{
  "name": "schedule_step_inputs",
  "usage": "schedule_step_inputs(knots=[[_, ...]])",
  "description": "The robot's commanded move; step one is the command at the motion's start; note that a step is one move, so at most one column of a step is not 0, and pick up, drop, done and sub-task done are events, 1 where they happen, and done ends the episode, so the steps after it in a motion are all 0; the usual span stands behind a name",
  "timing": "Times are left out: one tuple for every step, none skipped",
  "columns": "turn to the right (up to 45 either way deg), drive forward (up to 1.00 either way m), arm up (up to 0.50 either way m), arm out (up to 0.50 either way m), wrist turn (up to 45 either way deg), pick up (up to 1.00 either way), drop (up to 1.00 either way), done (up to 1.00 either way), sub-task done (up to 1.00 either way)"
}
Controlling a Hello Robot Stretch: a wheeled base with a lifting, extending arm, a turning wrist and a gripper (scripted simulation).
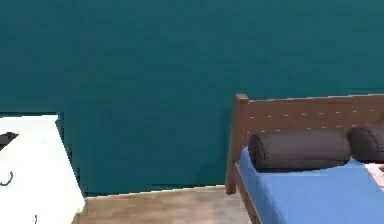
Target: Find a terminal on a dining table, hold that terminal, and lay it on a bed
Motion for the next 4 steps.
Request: schedule_step_inputs(knots=[[0.0, 0.30, 0.00, 0.00, 0.0, 0.00, 0.00, 0.00, 0.00], [45.0, 0.00, 0.00, 0.00, 0.0, 0.00, 0.00, 0.00, 0.00], [45.0, 0.00, 0.00, 0.00, 0.0, 0.00, 0.00, 0.00, 0.00], [45.0, 0.00, 0.00, 0.00, 0.0, 0.00, 0.00, 0.00, 0.00]])
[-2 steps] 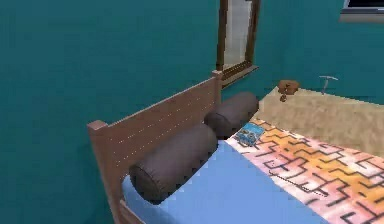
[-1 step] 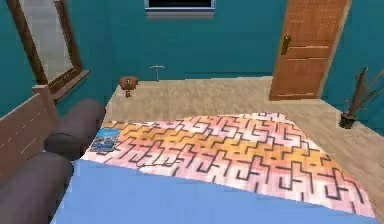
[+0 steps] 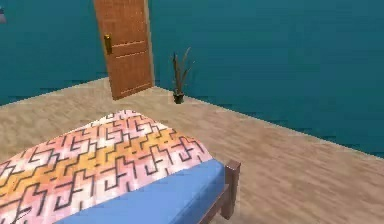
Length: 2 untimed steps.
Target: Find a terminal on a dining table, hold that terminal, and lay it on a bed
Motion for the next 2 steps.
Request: schedule_step_inputs(knots=[[30.0, 0.00, 0.00, 0.00, 0.0, 0.00, 0.00, 0.00, 0.00], [-45.0, 0.00, 0.00, 0.00, 0.0, 0.00, 0.00, 0.00, 0.00]])
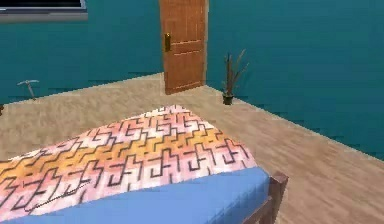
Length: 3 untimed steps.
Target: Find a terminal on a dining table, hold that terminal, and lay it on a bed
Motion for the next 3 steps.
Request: schedule_step_inputs(knots=[[-45.0, 0.00, 0.00, 0.00, 0.0, 0.00, 0.00, 0.00, 0.00], [-45.0, 0.00, 0.00, 0.00, 0.0, 0.00, 0.00, 0.00, 0.00], [-30.0, 0.00, 0.00, 0.00, 0.0, 0.00, 0.00, 0.00, 0.00]])
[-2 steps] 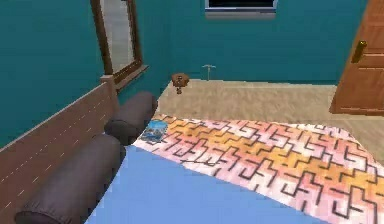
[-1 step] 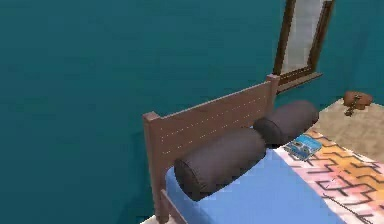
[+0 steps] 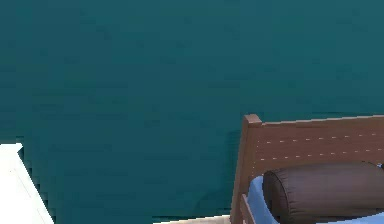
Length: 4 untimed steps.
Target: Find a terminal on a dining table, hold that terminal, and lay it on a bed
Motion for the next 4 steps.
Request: schedule_step_inputs(knots=[[0.0, 0.00, 0.00, 0.48, 0.0, 0.00, 0.00, 0.00, 0.00], [0.0, 0.00, 0.00, 0.00, 45.0, 0.00, 0.00, 0.00, 0.00], [0.0, 0.00, 0.00, 0.00, 45.0, 0.00, 0.00, 0.00, 0.00], [0.0, 0.00, 0.00, 0.00, 30.0, 0.00, 0.00, 0.00, 0.00]])
